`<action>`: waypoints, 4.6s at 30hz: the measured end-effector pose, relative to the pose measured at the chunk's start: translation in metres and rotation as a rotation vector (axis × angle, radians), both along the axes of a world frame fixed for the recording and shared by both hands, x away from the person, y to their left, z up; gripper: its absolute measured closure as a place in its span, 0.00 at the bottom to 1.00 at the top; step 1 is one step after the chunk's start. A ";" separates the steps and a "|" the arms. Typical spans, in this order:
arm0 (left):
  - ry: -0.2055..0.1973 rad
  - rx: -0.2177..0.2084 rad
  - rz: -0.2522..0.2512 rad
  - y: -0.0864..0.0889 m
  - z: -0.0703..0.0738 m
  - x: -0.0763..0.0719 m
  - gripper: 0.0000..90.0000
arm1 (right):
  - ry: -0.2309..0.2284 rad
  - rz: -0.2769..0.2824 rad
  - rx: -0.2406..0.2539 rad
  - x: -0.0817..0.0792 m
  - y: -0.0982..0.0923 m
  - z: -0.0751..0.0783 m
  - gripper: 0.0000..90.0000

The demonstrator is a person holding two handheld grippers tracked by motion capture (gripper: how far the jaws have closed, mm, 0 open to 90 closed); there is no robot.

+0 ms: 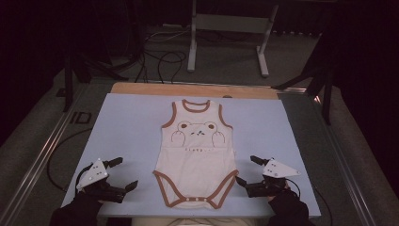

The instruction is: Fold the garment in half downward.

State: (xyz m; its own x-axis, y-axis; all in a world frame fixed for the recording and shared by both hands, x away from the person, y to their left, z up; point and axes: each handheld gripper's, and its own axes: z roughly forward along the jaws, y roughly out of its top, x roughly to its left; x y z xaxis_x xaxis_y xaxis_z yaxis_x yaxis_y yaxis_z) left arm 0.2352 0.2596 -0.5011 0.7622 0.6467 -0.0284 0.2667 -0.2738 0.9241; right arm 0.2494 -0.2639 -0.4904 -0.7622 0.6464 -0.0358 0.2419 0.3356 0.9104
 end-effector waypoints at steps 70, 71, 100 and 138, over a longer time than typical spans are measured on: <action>0.112 0.115 -0.045 -0.055 0.039 0.094 0.00 | 0.077 -0.018 -0.064 0.098 0.034 0.021 0.09; 0.112 0.115 -0.045 -0.055 0.039 0.094 0.00 | 0.077 -0.018 -0.064 0.098 0.034 0.021 0.09; 0.267 0.201 0.036 -0.083 -0.002 0.160 0.22 | 0.213 -0.090 -0.120 0.154 0.031 -0.018 0.34; 0.358 0.252 0.148 -0.105 -0.020 0.191 1.00 | 0.278 -0.146 -0.229 0.171 0.048 -0.033 0.95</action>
